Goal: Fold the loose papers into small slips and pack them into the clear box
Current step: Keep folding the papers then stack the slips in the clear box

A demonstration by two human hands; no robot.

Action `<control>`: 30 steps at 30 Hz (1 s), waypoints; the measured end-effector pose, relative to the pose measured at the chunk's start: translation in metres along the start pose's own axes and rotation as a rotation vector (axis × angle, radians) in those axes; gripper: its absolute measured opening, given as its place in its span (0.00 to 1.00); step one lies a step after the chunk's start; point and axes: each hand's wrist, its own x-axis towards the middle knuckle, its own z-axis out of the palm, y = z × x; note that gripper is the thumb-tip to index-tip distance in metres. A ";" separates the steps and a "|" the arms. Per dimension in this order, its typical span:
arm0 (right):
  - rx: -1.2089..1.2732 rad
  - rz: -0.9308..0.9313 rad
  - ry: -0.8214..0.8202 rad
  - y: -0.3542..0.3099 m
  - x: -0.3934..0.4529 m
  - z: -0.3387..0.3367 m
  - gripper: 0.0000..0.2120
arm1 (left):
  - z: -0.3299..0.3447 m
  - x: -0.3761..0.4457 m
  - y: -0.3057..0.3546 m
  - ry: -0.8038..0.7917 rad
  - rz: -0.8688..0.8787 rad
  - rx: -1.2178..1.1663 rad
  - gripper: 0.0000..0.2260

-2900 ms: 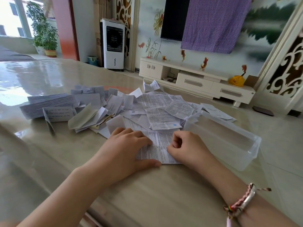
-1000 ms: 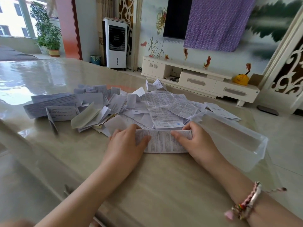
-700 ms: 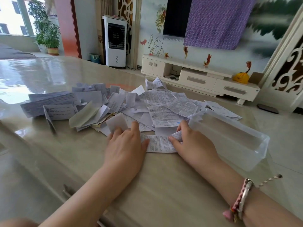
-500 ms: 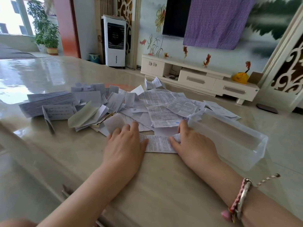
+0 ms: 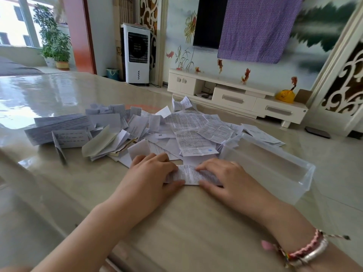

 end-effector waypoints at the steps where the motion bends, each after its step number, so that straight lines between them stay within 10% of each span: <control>1: 0.032 0.002 -0.044 0.002 -0.001 -0.002 0.26 | 0.000 0.000 -0.002 -0.010 0.017 -0.016 0.29; 16: 0.146 -0.047 0.127 0.000 -0.002 -0.006 0.21 | -0.001 -0.005 -0.019 0.173 0.257 -0.057 0.08; 30: 0.746 0.077 0.194 -0.013 0.003 -0.006 0.06 | 0.007 -0.009 -0.022 -0.089 0.171 -0.416 0.25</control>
